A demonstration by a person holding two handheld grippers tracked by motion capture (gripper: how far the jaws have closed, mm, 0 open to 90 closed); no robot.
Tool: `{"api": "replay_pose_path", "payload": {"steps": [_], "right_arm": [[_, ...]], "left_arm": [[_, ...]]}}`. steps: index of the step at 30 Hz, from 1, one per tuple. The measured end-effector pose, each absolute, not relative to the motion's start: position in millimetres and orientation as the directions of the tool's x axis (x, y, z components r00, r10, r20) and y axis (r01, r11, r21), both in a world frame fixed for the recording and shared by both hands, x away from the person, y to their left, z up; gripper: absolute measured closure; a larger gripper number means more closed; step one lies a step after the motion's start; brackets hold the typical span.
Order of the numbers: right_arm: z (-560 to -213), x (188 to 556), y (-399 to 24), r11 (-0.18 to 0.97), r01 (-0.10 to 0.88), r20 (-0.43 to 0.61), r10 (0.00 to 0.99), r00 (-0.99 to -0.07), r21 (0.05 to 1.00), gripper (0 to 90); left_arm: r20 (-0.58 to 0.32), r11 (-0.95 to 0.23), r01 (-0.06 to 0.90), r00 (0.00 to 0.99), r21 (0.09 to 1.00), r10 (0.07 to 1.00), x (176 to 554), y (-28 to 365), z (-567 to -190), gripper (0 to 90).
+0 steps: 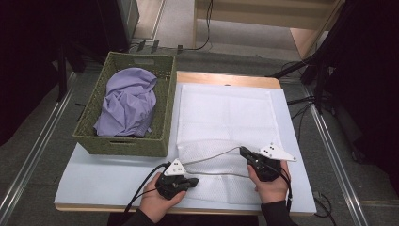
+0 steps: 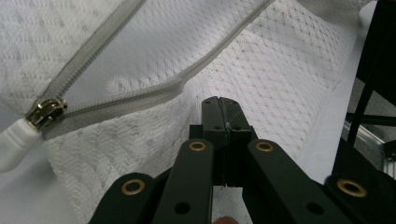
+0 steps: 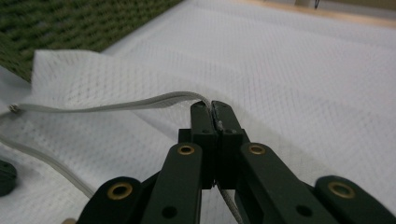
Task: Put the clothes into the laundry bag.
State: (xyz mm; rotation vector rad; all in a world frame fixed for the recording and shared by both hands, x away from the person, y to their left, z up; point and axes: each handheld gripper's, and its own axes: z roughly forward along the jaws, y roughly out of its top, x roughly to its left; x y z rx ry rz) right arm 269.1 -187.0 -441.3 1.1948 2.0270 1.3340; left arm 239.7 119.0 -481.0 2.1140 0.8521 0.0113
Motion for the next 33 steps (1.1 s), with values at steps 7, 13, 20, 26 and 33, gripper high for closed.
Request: {"api": "replay_pose_path", "payload": {"steps": [7,13,20,26,33], "right_arm": [[-436,266,-185,0.160,0.402,0.096,0.832,-0.547,0.902,90.0],[-438,267,-187,0.155,0.416,0.109,0.831,-0.545,0.896,90.0],[-440,268,-186,0.163,0.421,0.106,0.831,-0.547,0.892,90.0],[-440,268,-185,0.166,0.423,0.106,0.829,-0.549,0.891,90.0],[-441,268,-184,0.175,0.424,0.101,0.828,-0.552,0.888,90.0]], "left_arm": [[-0.300,-0.412,0.570,0.776,0.711,0.554,242,123,-479,79.3],[-0.284,-0.363,0.541,0.776,0.759,0.563,241,130,-466,52.5],[-0.238,-0.312,0.485,0.776,0.817,0.583,240,137,-437,22.6],[-0.246,-0.273,0.469,0.777,0.840,0.579,246,145,-426,2.3],[-0.259,-0.229,0.463,0.769,0.856,0.584,255,152,-413,0.0]]}}
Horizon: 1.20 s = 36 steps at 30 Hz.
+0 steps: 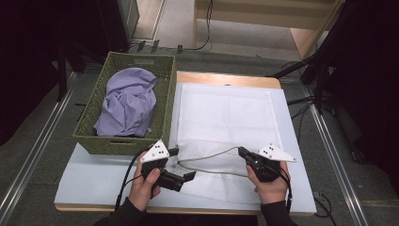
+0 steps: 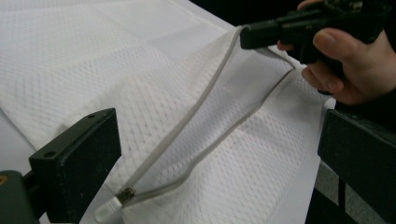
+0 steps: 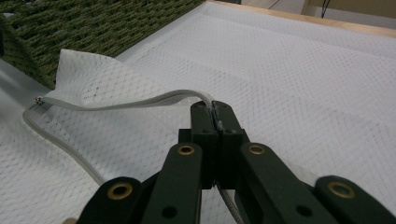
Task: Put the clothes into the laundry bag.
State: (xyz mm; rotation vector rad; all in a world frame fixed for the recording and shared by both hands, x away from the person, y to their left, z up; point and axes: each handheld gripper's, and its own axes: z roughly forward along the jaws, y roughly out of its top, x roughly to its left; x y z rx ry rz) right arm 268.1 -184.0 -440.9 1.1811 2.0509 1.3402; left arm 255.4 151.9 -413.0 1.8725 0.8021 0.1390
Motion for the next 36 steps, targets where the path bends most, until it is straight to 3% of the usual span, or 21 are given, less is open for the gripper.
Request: {"api": "replay_pose_path", "payload": {"steps": [6,12,36], "right_arm": [[-442,268,-183,0.183,0.427,0.098,0.825,-0.557,0.886,90.0],[-443,268,-181,0.184,0.431,0.100,0.825,-0.557,0.883,90.0],[-444,268,-179,0.194,0.434,0.098,0.820,-0.564,0.880,90.0]], "left_arm": [[-0.230,-0.209,0.443,0.746,0.872,0.625,264,162,-401,0.0],[-0.209,-0.232,0.423,0.766,0.876,0.608,268,163,-396,0.0],[-0.216,-0.149,0.427,0.691,0.892,0.690,306,198,-371,0.0]]}}
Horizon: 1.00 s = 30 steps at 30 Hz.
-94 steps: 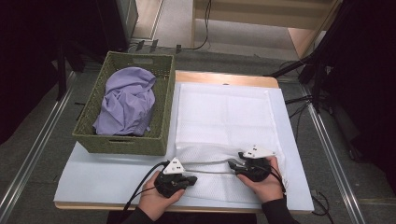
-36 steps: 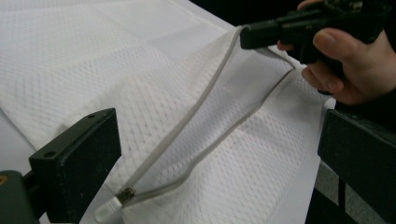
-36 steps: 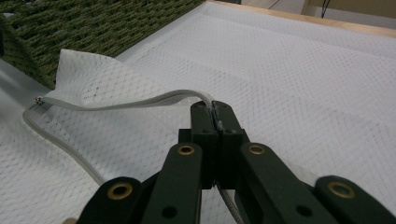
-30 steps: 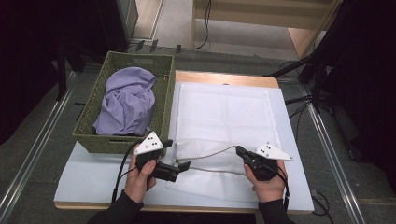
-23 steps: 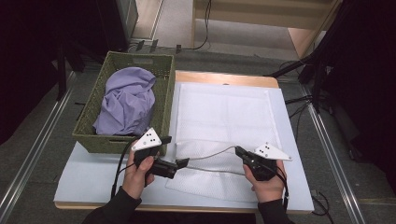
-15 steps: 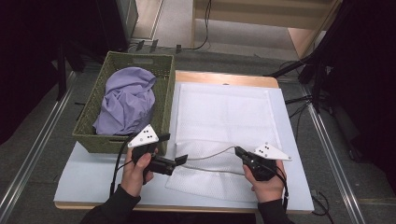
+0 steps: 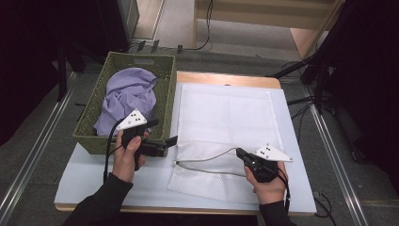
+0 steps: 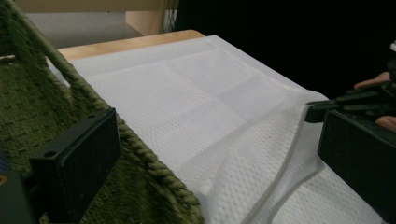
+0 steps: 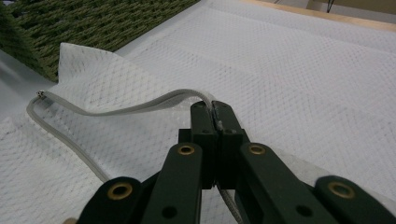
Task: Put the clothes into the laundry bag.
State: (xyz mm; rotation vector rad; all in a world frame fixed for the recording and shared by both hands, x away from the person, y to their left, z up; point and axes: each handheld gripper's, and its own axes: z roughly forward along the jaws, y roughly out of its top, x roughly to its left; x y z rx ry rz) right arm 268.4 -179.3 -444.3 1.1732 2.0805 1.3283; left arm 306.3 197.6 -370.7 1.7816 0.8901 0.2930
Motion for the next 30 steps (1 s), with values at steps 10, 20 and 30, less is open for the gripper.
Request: {"api": "replay_pose_path", "payload": {"steps": [10,20,30], "right_arm": [[-444,269,-180,0.195,0.432,0.097,0.818,-0.567,0.880,90.0],[-445,269,-180,0.193,0.434,0.099,0.819,-0.565,0.880,90.0],[-444,269,-181,0.189,0.432,0.102,0.818,-0.567,0.882,90.0]], "left_arm": [[-0.213,-0.112,0.428,0.639,0.897,0.739,326,218,-363,0.0],[-0.225,-0.064,0.445,0.567,0.893,0.792,352,244,-351,0.0],[-0.295,0.003,0.511,0.491,0.860,0.820,386,264,-345,0.0]]}}
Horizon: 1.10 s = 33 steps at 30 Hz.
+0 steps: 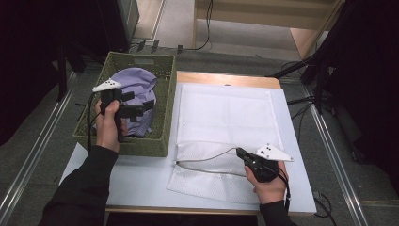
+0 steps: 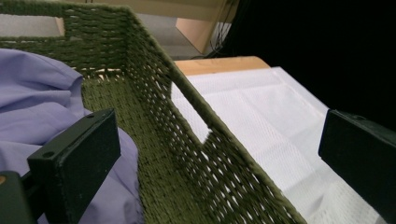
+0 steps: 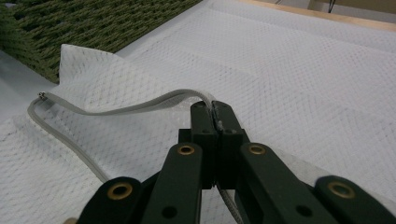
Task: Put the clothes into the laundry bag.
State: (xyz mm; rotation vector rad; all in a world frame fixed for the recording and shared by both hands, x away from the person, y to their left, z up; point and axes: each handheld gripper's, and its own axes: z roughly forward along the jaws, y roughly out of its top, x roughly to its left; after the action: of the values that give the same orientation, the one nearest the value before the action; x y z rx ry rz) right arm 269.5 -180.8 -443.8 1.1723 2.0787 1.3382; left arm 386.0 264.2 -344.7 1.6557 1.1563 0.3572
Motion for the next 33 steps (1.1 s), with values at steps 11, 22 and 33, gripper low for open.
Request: {"api": "replay_pose_path", "payload": {"steps": [11,22,33], "right_arm": [[-443,269,-182,0.191,0.432,0.102,0.816,-0.569,0.881,90.0],[-443,269,-181,0.199,0.429,0.095,0.815,-0.572,0.881,90.0],[-443,269,-181,0.202,0.428,0.091,0.814,-0.573,0.881,90.0]], "left_arm": [[-0.318,0.024,0.623,0.366,0.782,0.874,438,295,-368,0.0],[-0.365,0.036,0.719,0.308,0.694,0.878,460,307,-392,0.0],[-0.328,-0.010,0.828,0.232,0.560,0.916,470,304,-415,0.0]]}}
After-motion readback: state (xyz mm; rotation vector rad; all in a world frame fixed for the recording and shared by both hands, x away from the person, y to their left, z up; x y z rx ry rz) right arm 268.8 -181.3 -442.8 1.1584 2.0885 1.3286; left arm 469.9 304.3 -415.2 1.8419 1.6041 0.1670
